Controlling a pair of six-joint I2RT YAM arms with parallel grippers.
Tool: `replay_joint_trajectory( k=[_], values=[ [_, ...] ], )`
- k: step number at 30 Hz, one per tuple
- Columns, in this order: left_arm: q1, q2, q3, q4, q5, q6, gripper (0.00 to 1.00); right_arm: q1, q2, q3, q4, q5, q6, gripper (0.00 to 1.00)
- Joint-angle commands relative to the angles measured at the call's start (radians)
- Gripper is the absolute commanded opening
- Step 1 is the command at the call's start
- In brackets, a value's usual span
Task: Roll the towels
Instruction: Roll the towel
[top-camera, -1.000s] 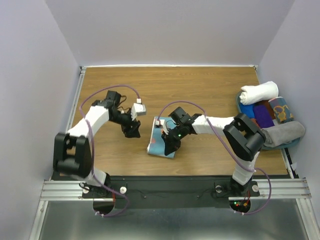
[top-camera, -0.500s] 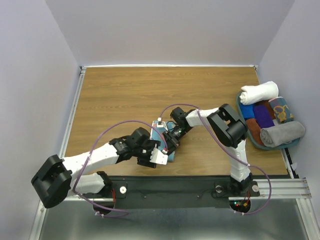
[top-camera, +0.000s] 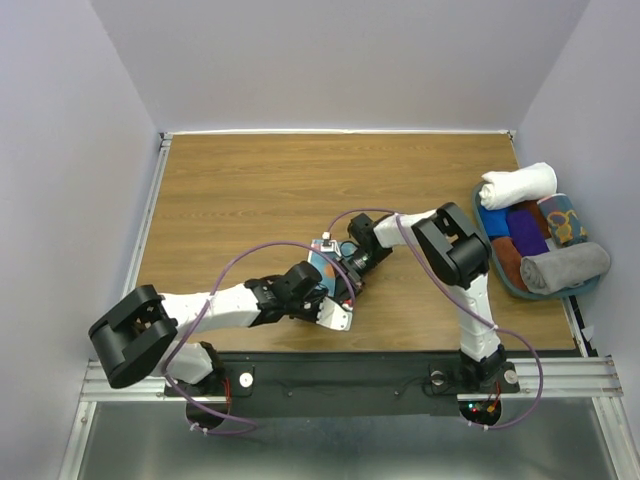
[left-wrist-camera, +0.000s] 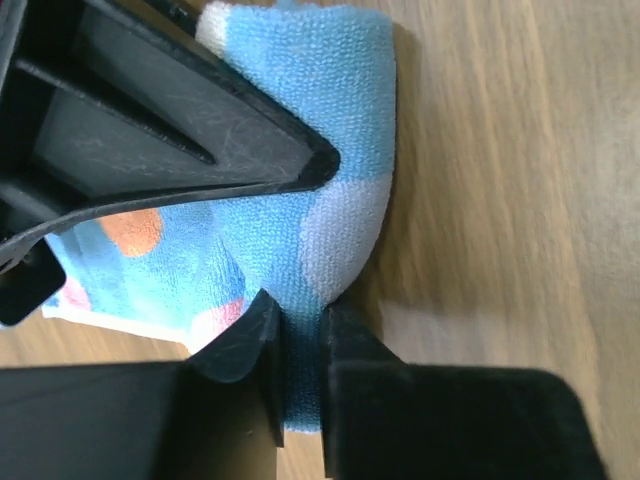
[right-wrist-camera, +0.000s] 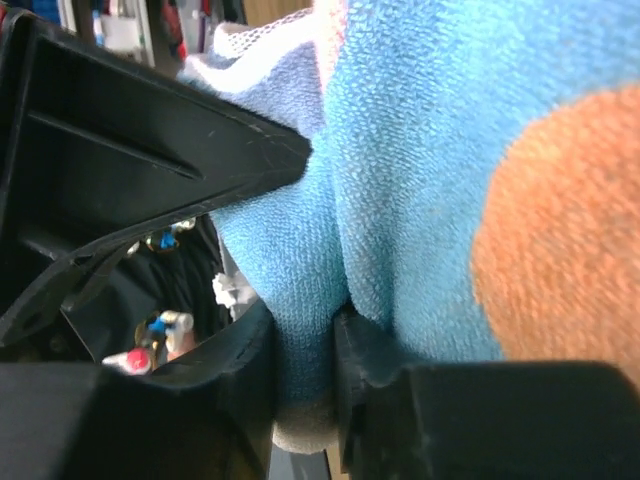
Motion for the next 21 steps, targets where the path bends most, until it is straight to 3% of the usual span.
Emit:
replay_joint_trajectory(
  k=[1,2,4,6,8,16,21],
  values=[
    [0.006,0.049,0.021,-0.111,0.013,-0.032,0.00,-0.056,-0.052,0.030,0.010,0.154,-0.015,0.37],
    [0.017,0.060,0.035,-0.134,0.036,-0.038,0.00,-0.088,-0.067,0.033,0.011,0.166,-0.008,0.47],
    [0.055,0.090,0.079,-0.219,0.105,-0.077,0.00,-0.136,-0.150,0.045,0.014,0.198,0.017,0.58],
    [0.081,0.124,0.113,-0.272,0.152,-0.077,0.00,-0.167,-0.173,0.053,0.016,0.210,0.032,0.61],
    [0.130,0.180,0.170,-0.328,0.240,-0.069,0.00,-0.203,-0.244,0.062,0.017,0.233,0.052,0.76],
    [0.330,0.472,0.454,-0.679,0.569,0.038,0.00,-0.237,-0.537,0.007,0.092,0.489,0.066,0.78],
    [0.414,0.645,0.603,-0.863,0.653,0.103,0.00,-0.237,-0.705,-0.077,0.111,0.519,0.018,0.82]
  ],
)
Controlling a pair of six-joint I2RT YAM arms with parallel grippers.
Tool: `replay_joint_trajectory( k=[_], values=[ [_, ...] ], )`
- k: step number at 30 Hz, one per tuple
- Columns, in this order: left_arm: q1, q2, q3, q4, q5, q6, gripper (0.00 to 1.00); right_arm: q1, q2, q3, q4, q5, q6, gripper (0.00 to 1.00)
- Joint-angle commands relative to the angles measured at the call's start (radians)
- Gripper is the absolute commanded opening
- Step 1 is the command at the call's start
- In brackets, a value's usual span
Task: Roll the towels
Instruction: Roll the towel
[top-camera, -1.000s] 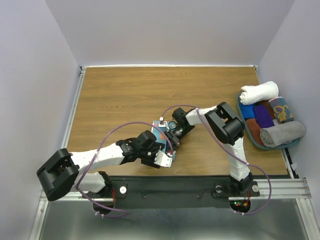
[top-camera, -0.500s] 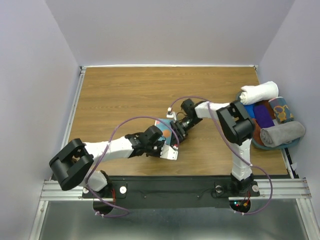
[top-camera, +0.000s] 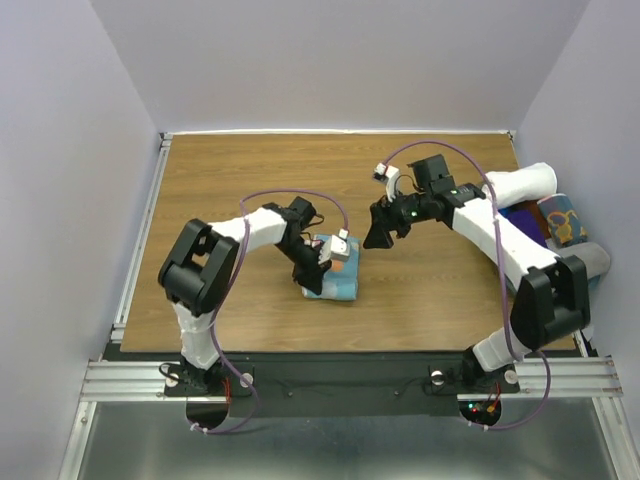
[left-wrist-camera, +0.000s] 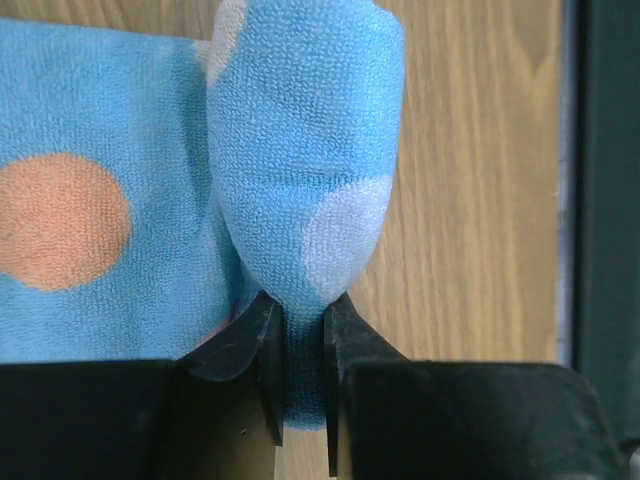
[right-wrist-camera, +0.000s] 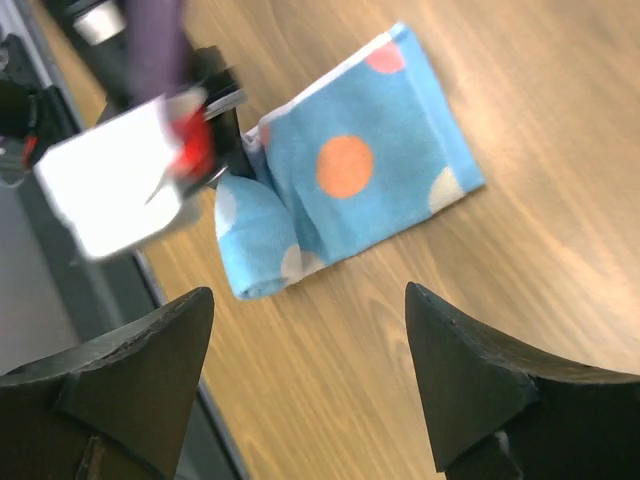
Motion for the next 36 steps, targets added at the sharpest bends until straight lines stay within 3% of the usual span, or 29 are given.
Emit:
replay_joint_trajectory(
  k=[1,6,7,13,23,26,29,33,35,36],
  values=[
    [0.044,0.161,0.040,-0.288,0.034,0.078,0.00,0.010,-0.103,-0.066,0.047,0.081,-0.056,0.82],
    [0.063,0.316,0.199,-0.375,0.033,0.040,0.00,0.080,-0.187,-0.123,0.046,0.137,-0.128,0.84],
    [0.063,0.350,0.244,-0.388,0.027,0.037,0.00,0.109,-0.210,-0.135,0.047,0.198,-0.154,0.93],
    [0.066,0.442,0.365,-0.458,0.051,0.017,0.00,0.339,-0.203,-0.172,0.099,0.421,-0.229,0.94],
    [0.073,0.499,0.396,-0.495,0.057,0.052,0.00,0.569,-0.055,-0.237,0.283,0.590,-0.297,0.94],
    [0.079,0.496,0.405,-0.494,0.065,0.052,0.05,0.615,-0.009,-0.273,0.343,0.632,-0.329,0.92],
    [0.095,0.487,0.422,-0.492,0.082,0.049,0.11,0.636,0.035,-0.292,0.365,0.624,-0.335,0.84],
    [0.116,0.451,0.427,-0.478,0.096,0.055,0.18,0.639,0.083,-0.316,0.372,0.590,-0.328,0.24],
    [0.127,0.413,0.419,-0.460,0.103,0.047,0.28,0.637,0.080,-0.329,0.368,0.554,-0.337,0.10],
    [0.138,0.395,0.411,-0.432,0.106,0.043,0.39,0.639,0.074,-0.339,0.368,0.544,-0.331,0.01]
  ],
)
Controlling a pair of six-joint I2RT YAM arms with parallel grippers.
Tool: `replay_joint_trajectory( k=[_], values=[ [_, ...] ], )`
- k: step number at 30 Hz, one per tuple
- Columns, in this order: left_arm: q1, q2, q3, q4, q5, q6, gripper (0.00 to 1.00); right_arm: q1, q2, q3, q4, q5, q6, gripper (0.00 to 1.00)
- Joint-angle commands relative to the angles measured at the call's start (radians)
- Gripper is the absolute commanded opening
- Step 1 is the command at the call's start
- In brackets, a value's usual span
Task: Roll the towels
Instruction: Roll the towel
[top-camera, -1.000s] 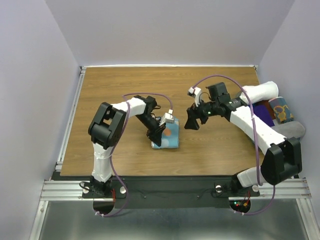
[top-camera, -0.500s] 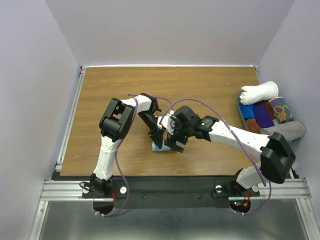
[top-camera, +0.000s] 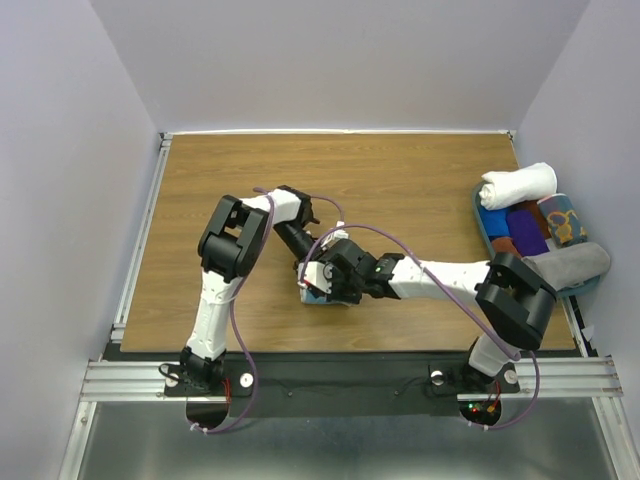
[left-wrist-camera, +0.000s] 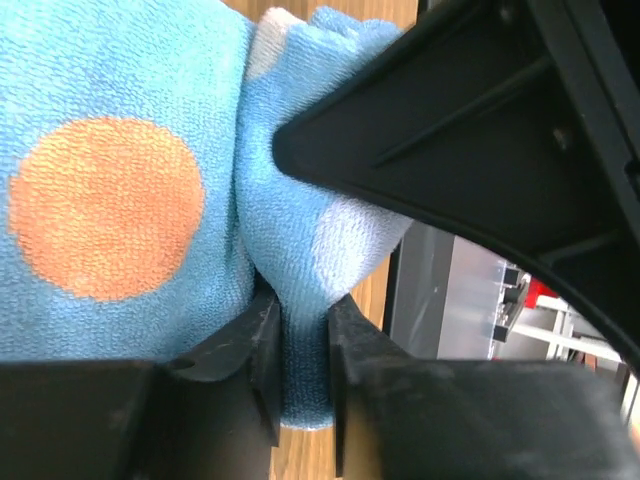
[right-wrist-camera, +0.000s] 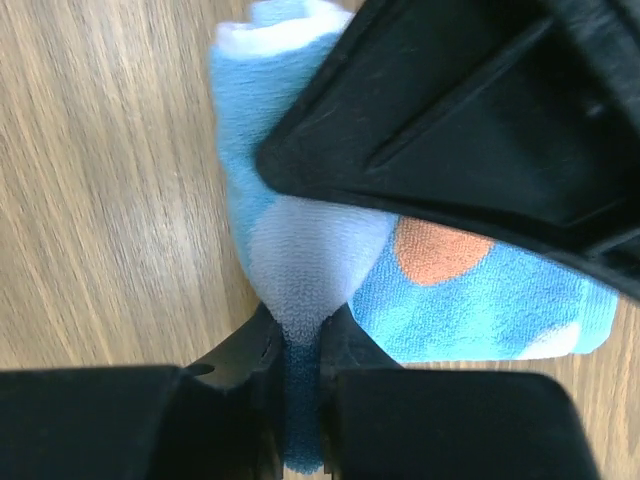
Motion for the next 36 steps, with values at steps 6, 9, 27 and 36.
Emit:
replay_joint_trajectory(
  k=[6,9,27,36],
  values=[
    [0.099,-0.232,-0.087,0.241,-0.119,0.032,0.65,0.008,0.011,-0.023,-0.051,-0.190,0.068,0.01],
    [0.137,-0.324,-0.113,0.284,-0.128,0.022,0.72,-0.007,0.025,-0.016,-0.073,-0.263,0.097,0.01],
    [0.340,-1.129,-0.572,0.988,-0.332,-0.330,0.99,-0.223,0.354,0.219,-0.301,-0.753,0.204,0.01],
    [0.294,-1.180,-0.633,0.845,-0.331,-0.192,0.99,-0.288,0.519,0.334,-0.436,-0.882,0.122,0.01]
  ],
)
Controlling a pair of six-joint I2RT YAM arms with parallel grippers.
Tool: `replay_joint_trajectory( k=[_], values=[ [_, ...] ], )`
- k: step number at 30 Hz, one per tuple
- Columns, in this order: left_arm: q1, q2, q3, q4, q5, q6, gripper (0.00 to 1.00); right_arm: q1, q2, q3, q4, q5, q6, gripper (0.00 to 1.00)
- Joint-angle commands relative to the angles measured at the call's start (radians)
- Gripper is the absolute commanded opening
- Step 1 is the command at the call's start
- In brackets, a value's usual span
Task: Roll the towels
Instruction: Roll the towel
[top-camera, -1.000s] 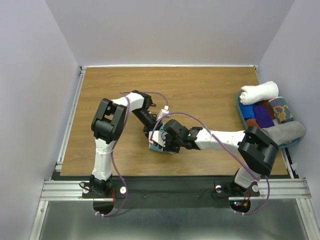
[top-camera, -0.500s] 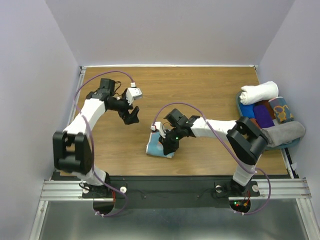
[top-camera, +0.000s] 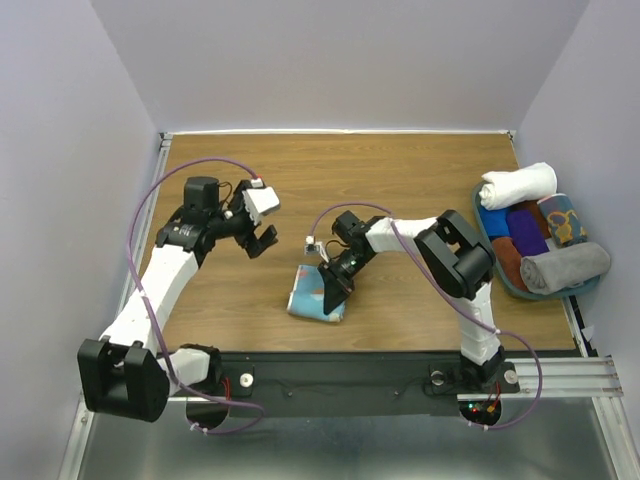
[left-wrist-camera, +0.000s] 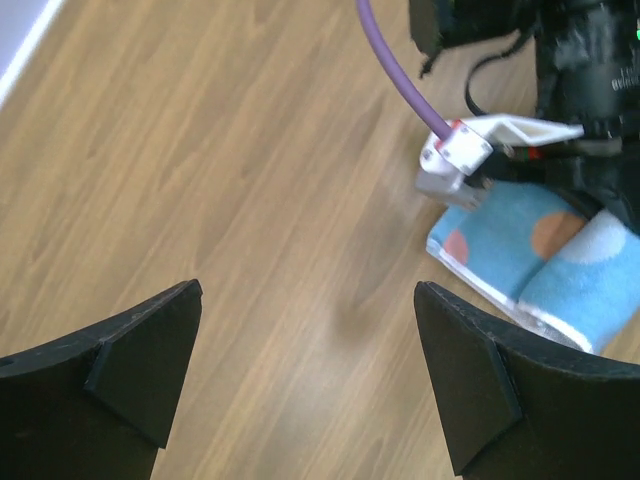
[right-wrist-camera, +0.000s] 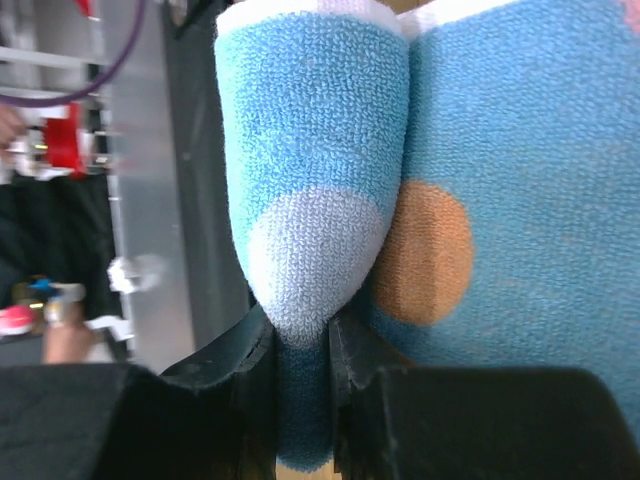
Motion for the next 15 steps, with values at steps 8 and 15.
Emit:
replay_joint_trajectory(
  k=[8,15],
  values=[
    [-0.234,-0.397,-0.341,0.115,-0.143,0.250,0.99,-0.067,0.176,0.072,-0.207,-0.033,-0.141,0.00],
    [-0.533,-0.399,-0.464,0.086,-0.300,0.304,0.99,-0.087,0.265,0.158,-0.292,-0.039,-0.186,0.01]
  ],
)
